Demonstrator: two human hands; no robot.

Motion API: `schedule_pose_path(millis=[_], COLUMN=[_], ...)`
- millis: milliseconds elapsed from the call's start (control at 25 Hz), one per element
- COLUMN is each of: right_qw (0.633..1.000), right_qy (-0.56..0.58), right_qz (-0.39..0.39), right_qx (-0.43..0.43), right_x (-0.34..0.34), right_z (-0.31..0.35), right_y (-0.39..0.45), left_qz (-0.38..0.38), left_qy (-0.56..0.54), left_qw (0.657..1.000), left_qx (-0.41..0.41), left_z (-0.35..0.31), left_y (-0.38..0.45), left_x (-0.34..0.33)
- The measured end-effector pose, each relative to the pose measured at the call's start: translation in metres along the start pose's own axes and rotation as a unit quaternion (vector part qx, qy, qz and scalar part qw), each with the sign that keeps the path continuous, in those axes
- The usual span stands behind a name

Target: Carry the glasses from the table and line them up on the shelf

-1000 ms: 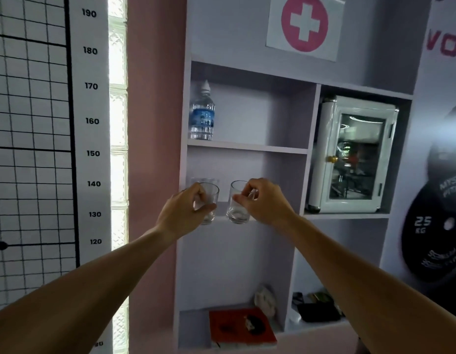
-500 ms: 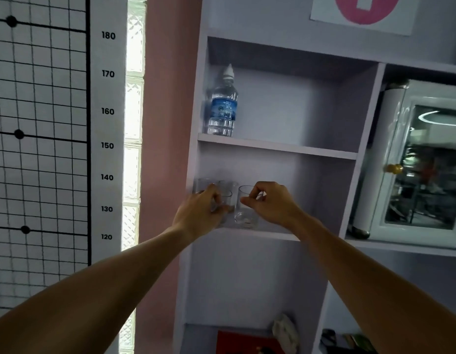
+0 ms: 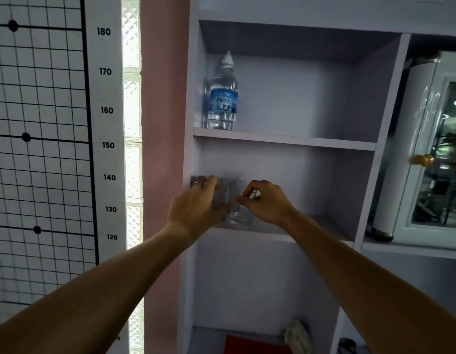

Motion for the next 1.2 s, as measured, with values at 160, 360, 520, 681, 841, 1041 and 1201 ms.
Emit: schedule_pose_path(millis=[160,360,520,681,841,1041,1201], right_qw=[1.0,0.999,0.999,0.999,0.999,0.998,0.993], right_qy=[0.023,0.044,0.041,0.044,0.04,0.057,0.04], right_qz=[-0.007,-0.019,-0.013,-0.006,-0.008,-0.023,0.076], right_qx=[0.001,-0.011,-0.012,-0.008,0.005,0.003,0.078], right_x=[-0.005,-0.013,-0.02,-0.021,-0.018,-0.015,-0.038], right_z=[-0.002,-0.002,-0.001,-0.001,0.001,0.007,0.031], right_y=[0.006,0.011,0.015,0.017,0.01,-0.005,-0.021], left_qz=[-0.014,-0.02,-0.021,-0.021,0.006,0.072,0.131], left_qy=[0.05,0.096,0.104,0.115,0.094,0.025,0.011], left_qw=[0.998,0.994,0.993,0.991,0.994,0.997,0.99], left_qx=[-0.017,-0.045,-0.054,-0.06,-0.056,-0.007,0.046], left_z=[-0.002,0.004,0.004,0.003,0.001,0.017,0.052], left_y=[0.001,-0.001,-0.002,-0.002,-0.004,-0.017,-0.039], left_x=[0.002,-0.008,-0.01,-0.011,-0.012,-0.001,0.026])
Point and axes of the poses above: each hand's wrist, its own y-axis towards the middle knuckle, its own x-axis out of the back of the hand, z = x × y, the point moved 4 cm from there along y, towards the middle knuckle, and after that the axes turned 8 degrees about y, right-handed, at the moved point
